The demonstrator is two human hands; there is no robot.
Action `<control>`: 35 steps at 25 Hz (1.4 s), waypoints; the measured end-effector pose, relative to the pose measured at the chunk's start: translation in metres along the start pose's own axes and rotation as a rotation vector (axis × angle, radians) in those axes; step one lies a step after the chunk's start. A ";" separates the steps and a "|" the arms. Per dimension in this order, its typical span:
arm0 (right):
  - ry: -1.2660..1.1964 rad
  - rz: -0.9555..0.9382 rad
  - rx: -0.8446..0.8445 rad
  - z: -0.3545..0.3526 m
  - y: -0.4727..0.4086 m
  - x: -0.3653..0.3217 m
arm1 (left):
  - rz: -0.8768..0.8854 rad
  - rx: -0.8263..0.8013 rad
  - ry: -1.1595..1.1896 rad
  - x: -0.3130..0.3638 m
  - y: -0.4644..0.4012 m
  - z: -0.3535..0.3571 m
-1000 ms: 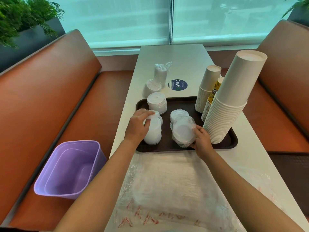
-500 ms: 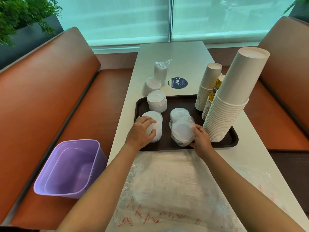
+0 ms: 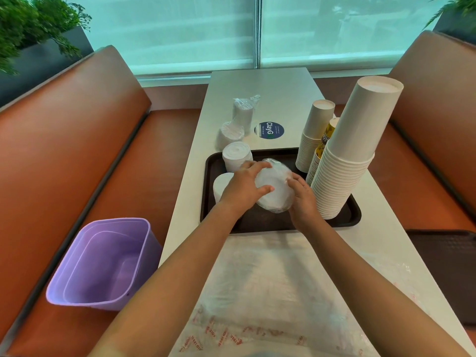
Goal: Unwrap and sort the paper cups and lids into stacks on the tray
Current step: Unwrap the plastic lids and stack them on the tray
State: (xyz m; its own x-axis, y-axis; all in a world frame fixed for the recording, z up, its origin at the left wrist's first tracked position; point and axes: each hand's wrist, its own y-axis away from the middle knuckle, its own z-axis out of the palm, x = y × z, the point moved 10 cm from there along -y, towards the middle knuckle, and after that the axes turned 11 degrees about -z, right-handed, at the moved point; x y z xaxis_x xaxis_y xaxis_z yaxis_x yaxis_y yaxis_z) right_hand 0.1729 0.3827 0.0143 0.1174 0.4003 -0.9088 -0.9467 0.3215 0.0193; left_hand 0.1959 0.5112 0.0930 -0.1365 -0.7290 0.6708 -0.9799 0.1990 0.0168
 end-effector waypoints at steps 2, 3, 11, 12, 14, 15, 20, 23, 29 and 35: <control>0.006 0.006 0.019 -0.001 -0.001 -0.003 | -0.012 -0.044 0.017 0.001 -0.001 0.004; -0.005 0.013 0.029 -0.002 -0.001 -0.003 | -0.019 -0.068 0.001 0.001 -0.001 0.008; -0.105 0.087 0.270 -0.017 0.001 0.010 | -0.040 -0.126 0.114 -0.003 0.006 0.005; -0.055 0.088 0.270 -0.018 0.001 0.010 | -0.041 -0.119 0.146 -0.003 0.007 0.004; 0.042 0.086 0.245 -0.019 0.002 0.008 | -0.054 -0.117 0.201 -0.004 0.009 0.002; 0.070 0.078 0.231 -0.018 0.002 0.006 | -0.068 -0.115 0.235 -0.005 0.009 0.002; 0.167 -0.005 0.074 -0.004 0.001 -0.004 | -0.131 -0.155 0.572 -0.008 0.007 -0.001; 0.160 -0.029 0.043 -0.003 -0.001 -0.003 | -0.200 -0.131 0.741 -0.013 0.002 -0.007; 0.233 -0.054 0.105 -0.021 -0.003 -0.002 | -0.167 0.142 0.966 -0.031 -0.009 -0.056; 0.391 -0.143 0.225 -0.039 -0.003 -0.005 | 0.010 0.462 0.319 -0.047 0.004 -0.093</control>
State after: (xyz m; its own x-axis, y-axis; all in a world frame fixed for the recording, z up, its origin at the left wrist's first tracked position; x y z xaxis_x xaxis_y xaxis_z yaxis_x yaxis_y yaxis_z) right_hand 0.1631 0.3466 0.0027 0.0791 -0.0009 -0.9969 -0.8358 0.5450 -0.0668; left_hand 0.2114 0.6068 0.1306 -0.1658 -0.4803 0.8613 -0.9504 -0.1553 -0.2695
